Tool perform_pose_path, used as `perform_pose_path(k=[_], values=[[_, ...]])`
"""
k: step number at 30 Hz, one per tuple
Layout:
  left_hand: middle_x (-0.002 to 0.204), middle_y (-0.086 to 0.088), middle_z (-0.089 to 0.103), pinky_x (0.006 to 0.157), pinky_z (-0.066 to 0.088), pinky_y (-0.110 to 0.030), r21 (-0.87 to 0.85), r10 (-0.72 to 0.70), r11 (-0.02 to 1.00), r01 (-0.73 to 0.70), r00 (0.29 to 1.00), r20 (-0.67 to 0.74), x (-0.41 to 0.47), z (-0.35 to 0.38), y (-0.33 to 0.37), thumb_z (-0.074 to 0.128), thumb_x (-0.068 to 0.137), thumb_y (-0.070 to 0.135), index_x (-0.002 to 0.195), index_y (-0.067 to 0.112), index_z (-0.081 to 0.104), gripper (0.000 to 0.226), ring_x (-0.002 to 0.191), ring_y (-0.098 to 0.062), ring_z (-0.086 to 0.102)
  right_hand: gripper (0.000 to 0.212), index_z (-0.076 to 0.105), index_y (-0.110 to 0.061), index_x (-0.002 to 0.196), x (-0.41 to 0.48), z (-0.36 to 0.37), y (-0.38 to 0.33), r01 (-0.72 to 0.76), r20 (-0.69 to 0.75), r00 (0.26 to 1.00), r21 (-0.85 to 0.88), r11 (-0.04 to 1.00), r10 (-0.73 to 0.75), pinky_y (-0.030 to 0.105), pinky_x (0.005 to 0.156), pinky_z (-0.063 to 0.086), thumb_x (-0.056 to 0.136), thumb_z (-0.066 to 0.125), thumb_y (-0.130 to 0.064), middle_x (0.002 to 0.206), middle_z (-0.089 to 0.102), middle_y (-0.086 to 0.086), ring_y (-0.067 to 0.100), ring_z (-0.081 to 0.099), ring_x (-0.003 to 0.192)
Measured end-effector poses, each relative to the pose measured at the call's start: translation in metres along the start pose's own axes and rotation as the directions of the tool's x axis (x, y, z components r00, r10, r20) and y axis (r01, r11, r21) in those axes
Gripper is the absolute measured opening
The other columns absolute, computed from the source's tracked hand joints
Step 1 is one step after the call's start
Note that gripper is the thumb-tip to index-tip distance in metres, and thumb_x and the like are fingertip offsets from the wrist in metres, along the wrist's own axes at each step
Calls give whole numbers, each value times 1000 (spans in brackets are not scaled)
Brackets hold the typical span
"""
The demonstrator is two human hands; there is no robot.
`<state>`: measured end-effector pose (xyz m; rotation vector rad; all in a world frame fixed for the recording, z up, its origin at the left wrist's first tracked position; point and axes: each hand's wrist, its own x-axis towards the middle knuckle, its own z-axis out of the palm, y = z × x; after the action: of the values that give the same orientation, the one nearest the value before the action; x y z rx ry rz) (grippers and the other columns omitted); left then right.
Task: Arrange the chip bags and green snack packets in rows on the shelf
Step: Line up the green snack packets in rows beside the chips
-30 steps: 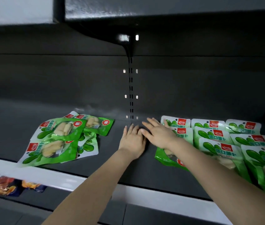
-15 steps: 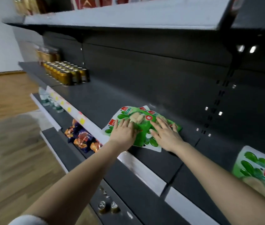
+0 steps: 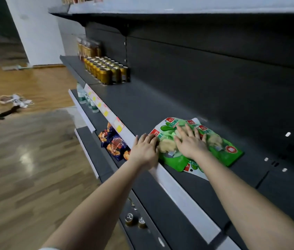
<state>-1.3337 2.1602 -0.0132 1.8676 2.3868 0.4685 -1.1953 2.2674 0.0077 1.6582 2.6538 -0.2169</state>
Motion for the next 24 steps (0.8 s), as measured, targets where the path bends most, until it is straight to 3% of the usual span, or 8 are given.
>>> perform_pose_path(k=[14,24], values=[[156,2,23,117,-1,-42,66,-15,998,12,999,36,2,2,0,20,100,33,147,20,26,49,143,-22,17,54,11,-39,150,-26,6,-5,-84,-96,992,9,996,85,60,113,2,98,20,-51,160,9,-1,33,6,145],[155,1,24,115,7,-39,120,-5,993,-1,999,52,2,2,1,19,101,34,146,20,27,48,141,-24,20,54,-1,-40,150,-64,14,8,-174,-74,980,136,975,185,62,112,-3,99,14,-52,161,-4,-3,36,-4,146]])
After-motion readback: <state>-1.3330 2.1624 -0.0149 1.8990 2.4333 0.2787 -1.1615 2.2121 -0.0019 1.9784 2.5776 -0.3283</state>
